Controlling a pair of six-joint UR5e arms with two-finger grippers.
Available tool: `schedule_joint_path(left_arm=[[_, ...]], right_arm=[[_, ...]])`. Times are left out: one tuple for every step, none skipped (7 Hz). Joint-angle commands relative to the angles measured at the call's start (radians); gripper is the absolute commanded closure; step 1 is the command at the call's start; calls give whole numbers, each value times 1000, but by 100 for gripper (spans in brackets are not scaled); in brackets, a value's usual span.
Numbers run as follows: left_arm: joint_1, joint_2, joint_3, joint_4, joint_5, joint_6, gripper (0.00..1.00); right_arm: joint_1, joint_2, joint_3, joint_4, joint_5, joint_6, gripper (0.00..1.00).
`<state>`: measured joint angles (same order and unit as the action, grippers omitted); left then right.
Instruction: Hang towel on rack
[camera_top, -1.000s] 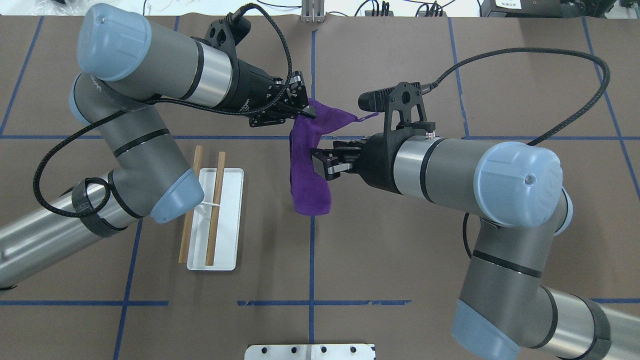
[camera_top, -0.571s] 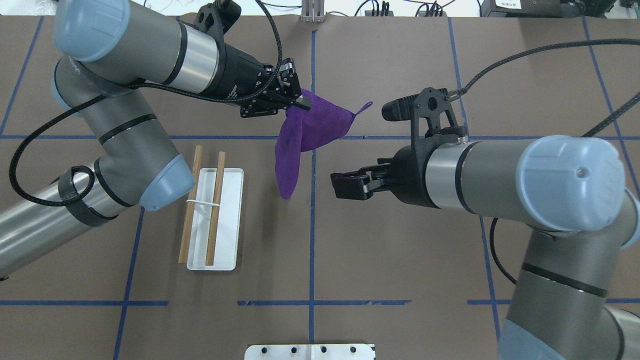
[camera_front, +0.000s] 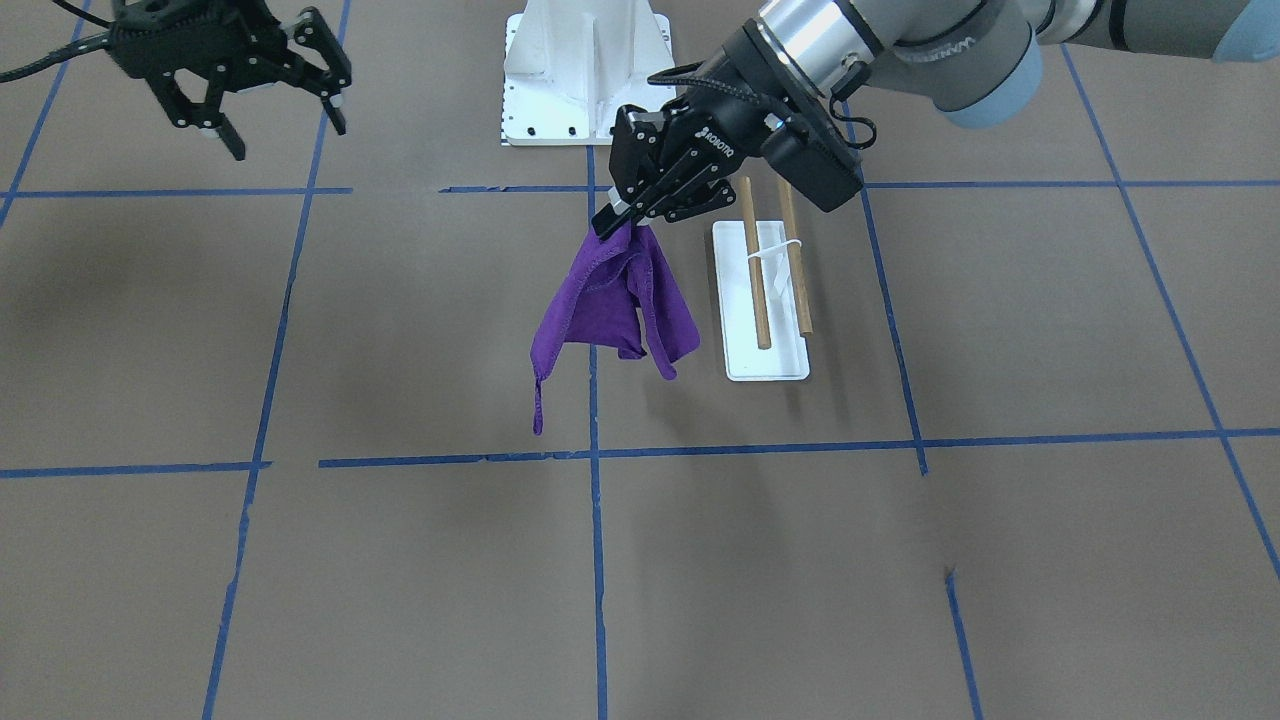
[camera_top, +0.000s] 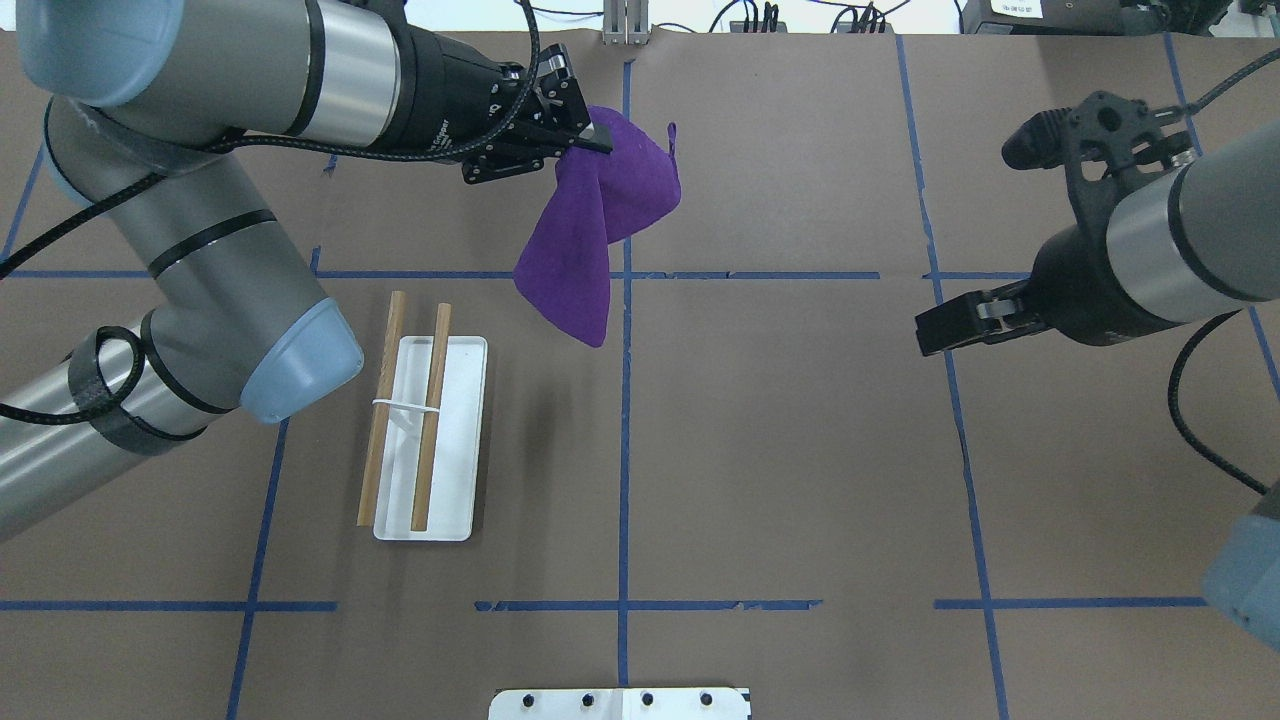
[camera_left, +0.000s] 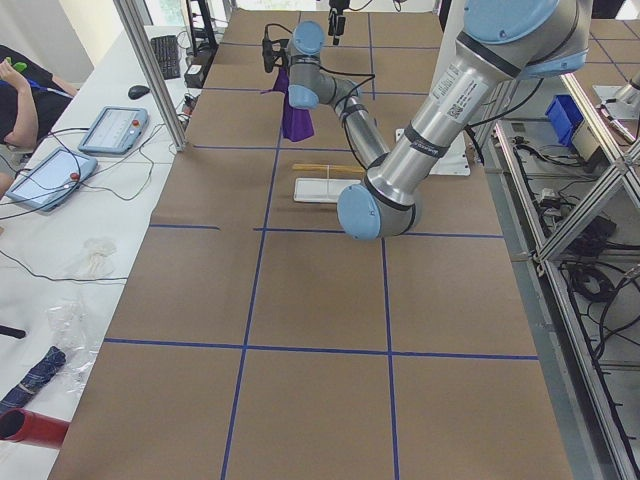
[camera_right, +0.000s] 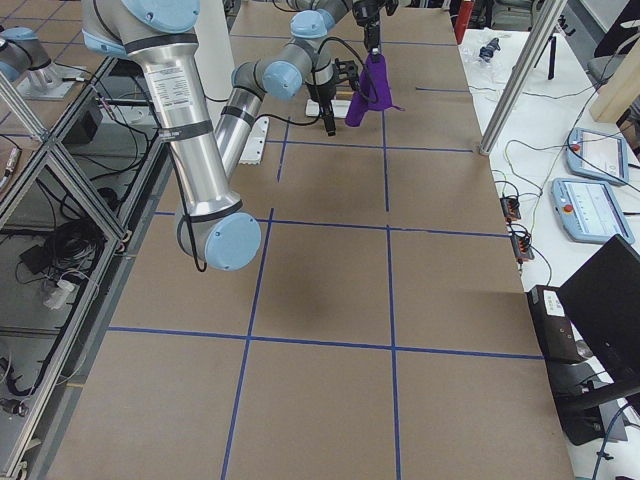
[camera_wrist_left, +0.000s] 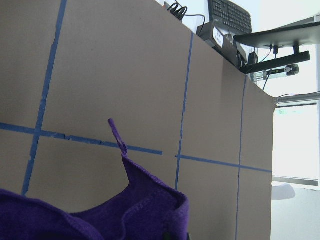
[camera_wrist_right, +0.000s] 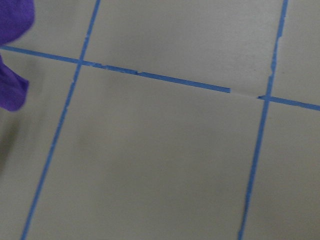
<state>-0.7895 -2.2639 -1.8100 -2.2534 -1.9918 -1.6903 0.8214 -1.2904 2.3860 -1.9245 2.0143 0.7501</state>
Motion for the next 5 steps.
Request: schedule_joint_path(left_arm=[[98,9,-130,163,265,-6,100],[204,11,-182,267,436,-49,100],[278,14,-239,355,559,-111,100],[359,32,-291,462,702,-226,100],[407,67,-346,544,775,-267,100]], right_arm=[[172,-87,-17,-152,15,-394,0],[273,-119,-68,-153,38,-523,0],[360,-148,-123,-148,91,-614,0],[457,-183,-184,-140,143,-683,0],[535,-184,-256,-130,176,-781,0]])
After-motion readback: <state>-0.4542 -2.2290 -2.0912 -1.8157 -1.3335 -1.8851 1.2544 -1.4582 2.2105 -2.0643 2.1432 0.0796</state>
